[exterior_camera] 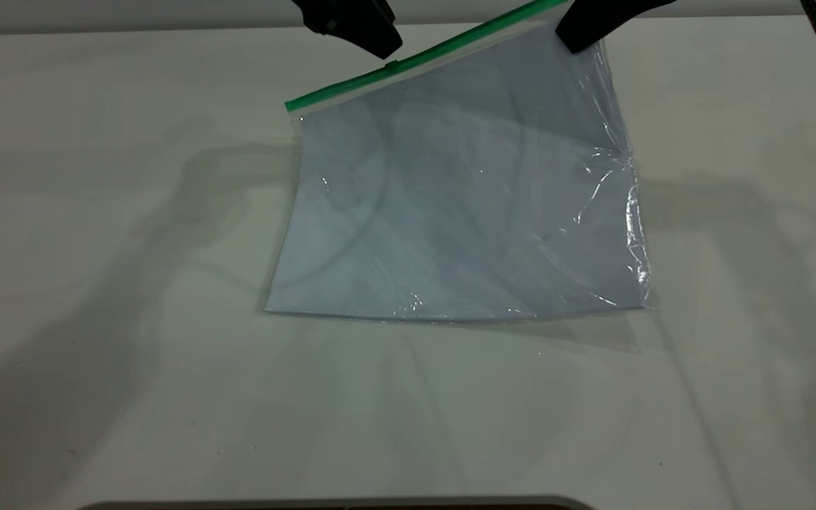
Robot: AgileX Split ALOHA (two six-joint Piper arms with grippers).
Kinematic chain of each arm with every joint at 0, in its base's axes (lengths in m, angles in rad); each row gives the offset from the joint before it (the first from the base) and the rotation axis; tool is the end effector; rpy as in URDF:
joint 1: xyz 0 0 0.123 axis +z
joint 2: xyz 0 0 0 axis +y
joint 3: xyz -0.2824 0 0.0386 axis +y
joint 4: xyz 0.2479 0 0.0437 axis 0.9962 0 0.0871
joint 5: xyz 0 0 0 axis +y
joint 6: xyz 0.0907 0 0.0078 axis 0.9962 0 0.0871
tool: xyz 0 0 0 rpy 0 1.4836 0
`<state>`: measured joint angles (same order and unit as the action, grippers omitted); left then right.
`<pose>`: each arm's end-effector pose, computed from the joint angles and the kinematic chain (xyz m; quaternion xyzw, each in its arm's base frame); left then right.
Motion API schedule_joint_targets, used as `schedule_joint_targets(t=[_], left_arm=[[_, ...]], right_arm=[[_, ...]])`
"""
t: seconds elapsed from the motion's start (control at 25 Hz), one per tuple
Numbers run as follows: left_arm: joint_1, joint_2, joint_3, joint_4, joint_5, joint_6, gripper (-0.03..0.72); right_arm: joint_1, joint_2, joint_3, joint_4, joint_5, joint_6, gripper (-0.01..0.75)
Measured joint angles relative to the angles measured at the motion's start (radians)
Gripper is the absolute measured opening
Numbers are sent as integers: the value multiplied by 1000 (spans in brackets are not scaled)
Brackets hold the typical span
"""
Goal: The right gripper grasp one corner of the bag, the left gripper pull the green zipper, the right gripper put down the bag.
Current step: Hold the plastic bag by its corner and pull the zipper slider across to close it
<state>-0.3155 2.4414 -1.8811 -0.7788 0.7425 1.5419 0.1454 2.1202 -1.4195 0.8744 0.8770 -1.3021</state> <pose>0.4749 -0.2006 0.1111 0.5915 0.7295 -0.1530 0.3075 0.4075 0.1140 0.1470 -0.4065 0.8488 0.2616 0.2142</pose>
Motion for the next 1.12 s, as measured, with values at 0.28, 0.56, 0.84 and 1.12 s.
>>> schedule_joint_targets(t=[0.28,0.56,0.84,1.12], left_arm=[[-9,54,-5,-54,-46,29,371],[-9,58,-9,-95,-54,61,267],[-9,58,-9,-51,-54,28,200],[-9,58,-9,-34,-50,7,224]], right_arm=[[0,0,0,1,3,0,34],[0,0,0,1,3,0,34],[0,0,0,1,4,0,34],[0,0,0,1,4,0,34]])
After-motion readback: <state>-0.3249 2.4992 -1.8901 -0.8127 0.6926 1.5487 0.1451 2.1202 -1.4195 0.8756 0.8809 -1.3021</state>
